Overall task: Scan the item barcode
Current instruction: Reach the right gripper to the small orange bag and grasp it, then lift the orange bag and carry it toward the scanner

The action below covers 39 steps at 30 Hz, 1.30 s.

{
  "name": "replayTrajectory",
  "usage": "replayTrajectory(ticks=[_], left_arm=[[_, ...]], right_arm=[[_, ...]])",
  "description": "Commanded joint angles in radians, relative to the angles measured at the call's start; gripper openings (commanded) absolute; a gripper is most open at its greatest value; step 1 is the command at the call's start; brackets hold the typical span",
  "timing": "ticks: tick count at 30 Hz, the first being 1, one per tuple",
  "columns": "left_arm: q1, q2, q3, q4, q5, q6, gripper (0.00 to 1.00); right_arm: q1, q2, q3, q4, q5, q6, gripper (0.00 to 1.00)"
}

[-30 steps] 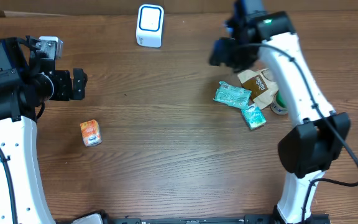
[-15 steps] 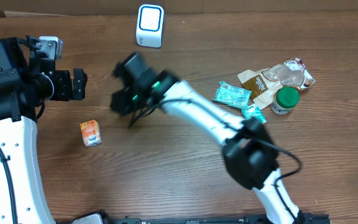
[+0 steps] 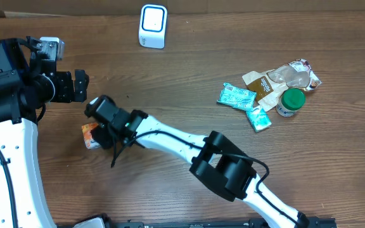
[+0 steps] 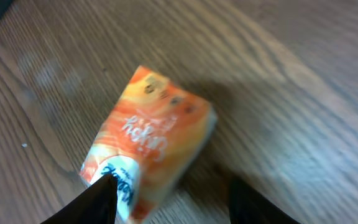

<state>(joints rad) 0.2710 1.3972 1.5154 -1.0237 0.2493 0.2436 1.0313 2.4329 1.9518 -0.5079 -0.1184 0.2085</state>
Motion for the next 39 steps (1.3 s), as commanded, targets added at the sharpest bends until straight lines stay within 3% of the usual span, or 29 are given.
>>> replayTrajectory(ticks=[1,6,12,19,31,39], left_arm=[[0.007,0.002,0.005,0.003,-0.002,0.023,0.99],[0.007,0.002,0.005,0.003,-0.002,0.023,0.99],[0.007,0.002,0.005,0.003,-0.002,0.023,1.0],[0.007,0.002,0.005,0.003,-0.002,0.023,1.0],[0.007,0.002,0.005,0.003,-0.002,0.023,1.0],[0.007,0.002,0.005,0.003,-0.002,0.023,1.0]], right_arm=[[0.011,0.034,-0.002,0.01,0.043,-0.031,0.54],[0.011,0.034,-0.002,0.031,0.038,-0.026,0.49],[0.011,0.034,-0.002,0.003,0.018,-0.023,0.25],[0.013,0.034,-0.002,-0.105,-0.065,-0.024,0.04],[-0.12,-0.146,0.08,-0.407,-0.156,-0.023,0.04],[-0.319,-0.258,0.079,-0.626,-0.341,-0.032,0.04]])
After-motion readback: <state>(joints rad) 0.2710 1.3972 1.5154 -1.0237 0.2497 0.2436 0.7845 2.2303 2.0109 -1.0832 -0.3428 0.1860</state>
